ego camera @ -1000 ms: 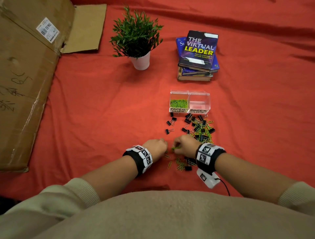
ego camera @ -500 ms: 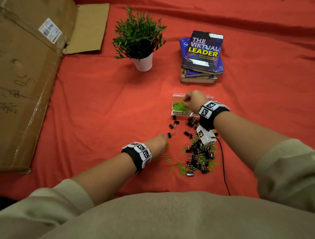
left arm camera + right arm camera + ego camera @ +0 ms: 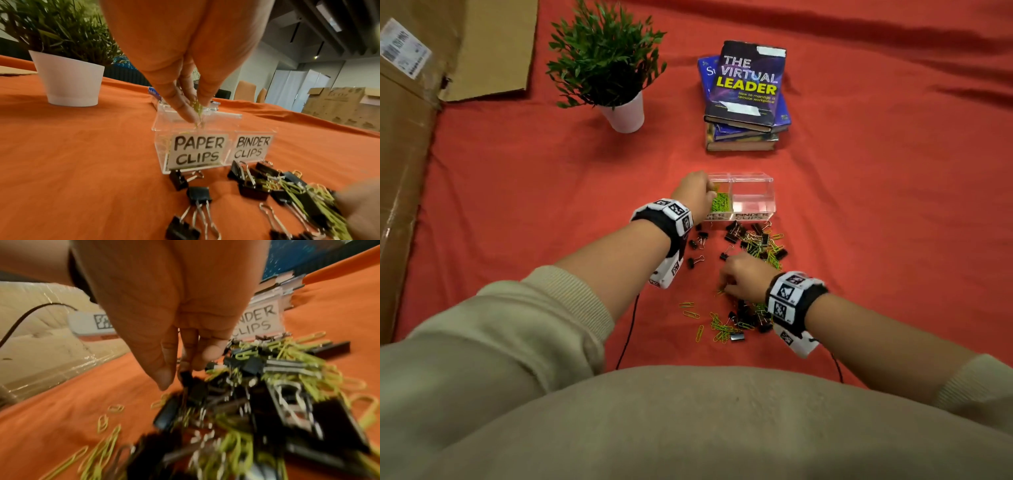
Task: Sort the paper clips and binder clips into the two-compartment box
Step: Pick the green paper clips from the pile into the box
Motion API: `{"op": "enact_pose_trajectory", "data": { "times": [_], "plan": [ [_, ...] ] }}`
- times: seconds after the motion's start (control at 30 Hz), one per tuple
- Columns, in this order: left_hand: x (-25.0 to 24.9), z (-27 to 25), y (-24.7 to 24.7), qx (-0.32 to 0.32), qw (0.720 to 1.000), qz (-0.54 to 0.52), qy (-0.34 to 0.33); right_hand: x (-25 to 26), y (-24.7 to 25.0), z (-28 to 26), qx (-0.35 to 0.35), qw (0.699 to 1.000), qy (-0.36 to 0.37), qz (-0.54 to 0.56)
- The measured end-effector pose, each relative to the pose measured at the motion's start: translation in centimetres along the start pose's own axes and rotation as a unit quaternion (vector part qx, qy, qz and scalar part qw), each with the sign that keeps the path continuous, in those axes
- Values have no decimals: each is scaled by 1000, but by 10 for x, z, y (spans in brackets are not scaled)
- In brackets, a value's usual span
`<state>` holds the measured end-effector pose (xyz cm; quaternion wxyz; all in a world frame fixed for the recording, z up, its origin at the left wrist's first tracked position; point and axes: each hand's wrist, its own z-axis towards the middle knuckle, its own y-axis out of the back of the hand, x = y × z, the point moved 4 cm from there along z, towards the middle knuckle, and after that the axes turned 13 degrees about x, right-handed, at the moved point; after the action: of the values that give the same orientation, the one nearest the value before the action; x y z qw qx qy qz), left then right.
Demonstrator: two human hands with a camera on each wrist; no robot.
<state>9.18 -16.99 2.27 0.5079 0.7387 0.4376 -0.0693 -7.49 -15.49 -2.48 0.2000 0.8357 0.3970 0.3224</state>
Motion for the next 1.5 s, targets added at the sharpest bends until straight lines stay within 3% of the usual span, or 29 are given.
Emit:
{"op": "enact_pose_trajectory", "data": {
  "times": [0.2, 0.37, 0.47, 0.9, 0.97, 1.07, 1.17, 1.27, 1.3, 1.43, 1.5],
  "plan": [
    [14, -29, -19, -12, 998, 0, -54, -8, -2, -6, -53, 999, -7, -11],
    [47, -80, -64, 145, 983, 110, -27, -5, 3, -5, -85, 996, 14, -36],
    [67, -105, -93, 191, 967, 171, -5, 6, -7, 2, -86, 988, 29, -122],
    [74, -129, -124, 167, 950, 261, -46, 9, -37, 5, -46, 985, -1, -169],
    [74, -129, -127, 174, 945, 273, -49, 7, -33, 5, -51, 990, 4, -128],
    [71, -128, -128, 198, 939, 277, -57, -3, -11, -3, -90, 994, -23, 56],
    [68, -129, -126, 207, 945, 247, -52, -21, 10, -17, -142, 954, -40, 263],
    [69, -127, -116, 167, 970, 168, -45, -31, 15, -25, -110, 893, -35, 435],
    [69, -125, -113, 153, 978, 131, -52, -31, 14, -26, -97, 891, -35, 443],
    [68, -118, -101, 127, 990, 40, -52, -17, 8, -23, -82, 976, -22, 202],
    [67, -115, -100, 117, 992, 20, -32, -6, 0, -22, -41, 996, -7, 75]
  ]
}}
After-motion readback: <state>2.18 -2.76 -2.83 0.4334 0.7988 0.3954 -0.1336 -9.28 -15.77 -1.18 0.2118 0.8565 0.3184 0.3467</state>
